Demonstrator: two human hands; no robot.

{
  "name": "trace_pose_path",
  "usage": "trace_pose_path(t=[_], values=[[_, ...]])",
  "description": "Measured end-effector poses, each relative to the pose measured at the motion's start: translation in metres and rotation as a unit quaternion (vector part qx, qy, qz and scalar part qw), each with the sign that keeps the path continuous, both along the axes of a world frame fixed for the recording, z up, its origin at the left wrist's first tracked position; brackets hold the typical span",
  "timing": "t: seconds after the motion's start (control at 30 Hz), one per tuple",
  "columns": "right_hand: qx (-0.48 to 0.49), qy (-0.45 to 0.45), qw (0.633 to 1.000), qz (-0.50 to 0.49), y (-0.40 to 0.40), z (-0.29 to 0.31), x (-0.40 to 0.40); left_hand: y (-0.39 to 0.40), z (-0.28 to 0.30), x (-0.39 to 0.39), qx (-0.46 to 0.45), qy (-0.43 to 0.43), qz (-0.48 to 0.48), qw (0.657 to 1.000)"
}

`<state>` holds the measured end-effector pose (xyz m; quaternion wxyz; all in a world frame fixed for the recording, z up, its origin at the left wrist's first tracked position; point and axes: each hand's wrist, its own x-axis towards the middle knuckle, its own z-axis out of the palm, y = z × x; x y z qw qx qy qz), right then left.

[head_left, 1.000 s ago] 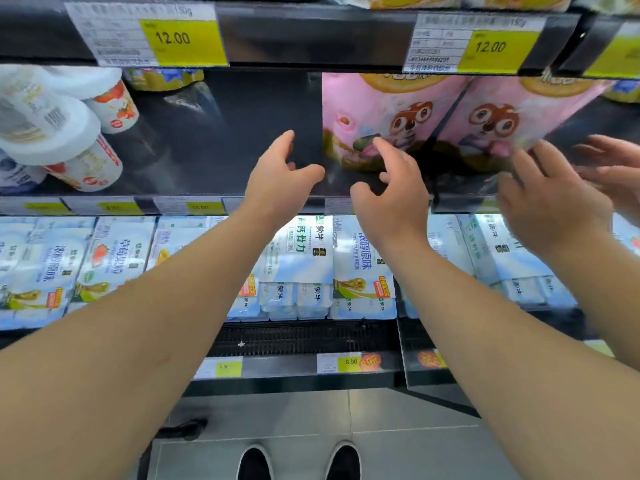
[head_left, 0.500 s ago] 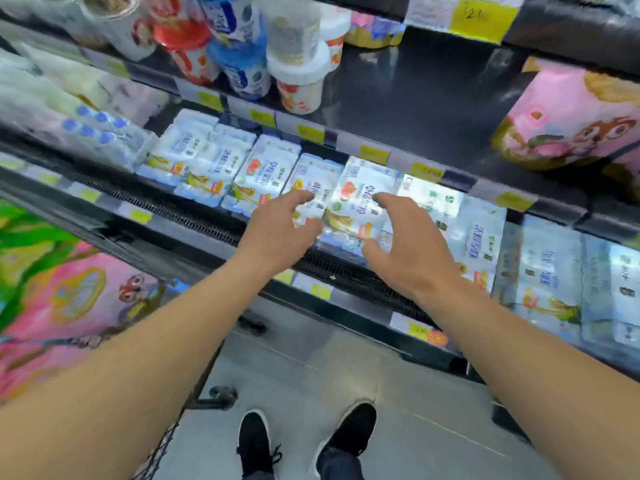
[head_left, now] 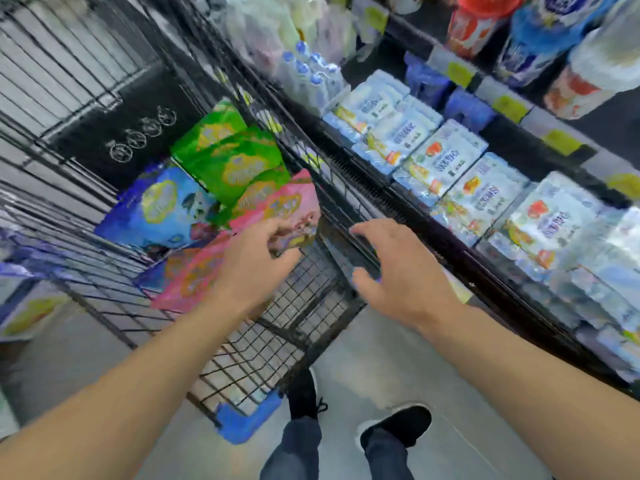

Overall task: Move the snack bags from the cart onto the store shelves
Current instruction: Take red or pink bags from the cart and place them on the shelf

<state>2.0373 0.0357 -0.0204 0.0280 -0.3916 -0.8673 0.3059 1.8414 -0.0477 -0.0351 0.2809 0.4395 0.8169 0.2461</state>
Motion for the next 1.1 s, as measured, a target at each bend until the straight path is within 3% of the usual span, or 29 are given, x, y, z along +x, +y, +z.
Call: trace_pose_path(t=[0.23, 0.57, 0.77, 0.9, 0.97, 1.1], values=[[-0.024, -0.02, 0.998, 0.058, -0.033, -0.035, -0.085, -0.06, -0.021, -0.082, -0.105, 0.023, 0.029, 0.994], [-0.063, -0.053, 0.994, 0.073, -0.061, -0.091, -0.142, -0.081, -0.08, -0.109, -0.231, 0.057, -0.009, 0.971], [-0.136, -0.014, 0.99, -0.042, -0.062, -0.106, -0.148, -0.075, -0.082, -0.105, -0.217, 0.068, -0.04, 0.973], [-0.265, 0.033, 0.951, -0.156, -0.055, -0.118, -0.14, -0.069, -0.078, -0.099, -0.191, 0.019, -0.06, 0.98], [-0.31, 0.031, 0.934, -0.174, -0.05, -0.121, -0.134, -0.065, -0.075, -0.098, -0.167, -0.004, -0.081, 0.983], [-0.308, 0.003, 0.934, -0.182, -0.042, -0.125, -0.123, -0.056, -0.067, -0.103, -0.086, -0.021, -0.082, 0.993]])
